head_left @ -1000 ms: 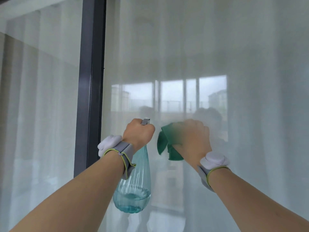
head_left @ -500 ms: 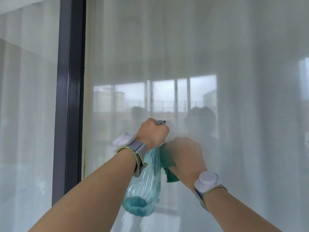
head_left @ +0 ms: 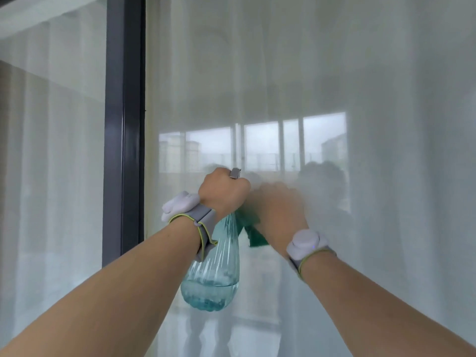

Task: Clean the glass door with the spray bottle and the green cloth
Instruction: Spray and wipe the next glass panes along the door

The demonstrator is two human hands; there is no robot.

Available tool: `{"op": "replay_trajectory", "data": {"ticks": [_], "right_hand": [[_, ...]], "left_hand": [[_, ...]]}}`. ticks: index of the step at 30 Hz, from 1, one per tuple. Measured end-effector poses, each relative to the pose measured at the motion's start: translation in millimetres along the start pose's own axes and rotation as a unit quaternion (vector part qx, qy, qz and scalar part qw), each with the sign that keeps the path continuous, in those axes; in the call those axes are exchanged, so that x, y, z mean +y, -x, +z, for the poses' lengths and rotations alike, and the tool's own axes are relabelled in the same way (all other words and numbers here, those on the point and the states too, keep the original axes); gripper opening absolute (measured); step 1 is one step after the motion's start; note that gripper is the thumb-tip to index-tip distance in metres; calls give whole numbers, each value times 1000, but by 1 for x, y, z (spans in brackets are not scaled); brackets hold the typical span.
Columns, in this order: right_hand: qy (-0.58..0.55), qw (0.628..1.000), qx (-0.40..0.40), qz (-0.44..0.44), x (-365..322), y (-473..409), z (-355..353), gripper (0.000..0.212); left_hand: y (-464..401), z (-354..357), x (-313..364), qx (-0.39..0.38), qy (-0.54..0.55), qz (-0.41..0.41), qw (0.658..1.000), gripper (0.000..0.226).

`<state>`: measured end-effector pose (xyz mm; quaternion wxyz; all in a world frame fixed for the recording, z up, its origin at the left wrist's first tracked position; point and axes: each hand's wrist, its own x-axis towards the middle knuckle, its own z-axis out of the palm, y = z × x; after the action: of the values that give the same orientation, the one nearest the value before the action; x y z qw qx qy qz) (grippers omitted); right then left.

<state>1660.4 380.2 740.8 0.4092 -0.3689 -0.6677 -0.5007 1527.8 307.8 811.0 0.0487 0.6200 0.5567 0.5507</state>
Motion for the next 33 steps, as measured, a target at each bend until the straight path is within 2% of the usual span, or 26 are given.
{"op": "replay_trajectory", "data": {"ticks": [4, 8, 13, 17, 18, 22, 24, 30, 32, 33], "right_hand": [[19, 996, 22, 90, 14, -49, -5, 44], [6, 989, 53, 135, 2, -32, -1, 44], [29, 998, 19, 56, -22, 22, 11, 50], [57, 998, 7, -40, -4, 0, 4, 46], [55, 998, 7, -38, 3, -11, 1, 46], [54, 996, 2, 66, 14, -40, -10, 43], [49, 996, 7, 77, 9, -30, -9, 41], [73, 996, -4, -57, 3, 6, 1, 50], [79, 994, -9, -68, 14, -10, -6, 48], [81, 996, -14, -45, 22, -21, -9, 49]], "left_hand": [[-5, -18, 14, 34, -2, 27, 999, 20], [-10, -23, 5, 35, 3, 22, 999, 25], [-4, -15, -17, 8, -7, -7, 1000, 23], [-4, -17, -14, 10, -13, -10, 1000, 22], [-5, -18, -11, 14, -14, -7, 1000, 22], [-1, -21, 4, 25, 12, 7, 1000, 17], [2, -18, 7, 24, 20, 4, 1000, 19], [9, -8, 0, 22, 8, -4, 1000, 26], [11, -9, 4, 33, -4, -5, 999, 27], [11, -10, 6, 39, -7, -2, 999, 27]]}}
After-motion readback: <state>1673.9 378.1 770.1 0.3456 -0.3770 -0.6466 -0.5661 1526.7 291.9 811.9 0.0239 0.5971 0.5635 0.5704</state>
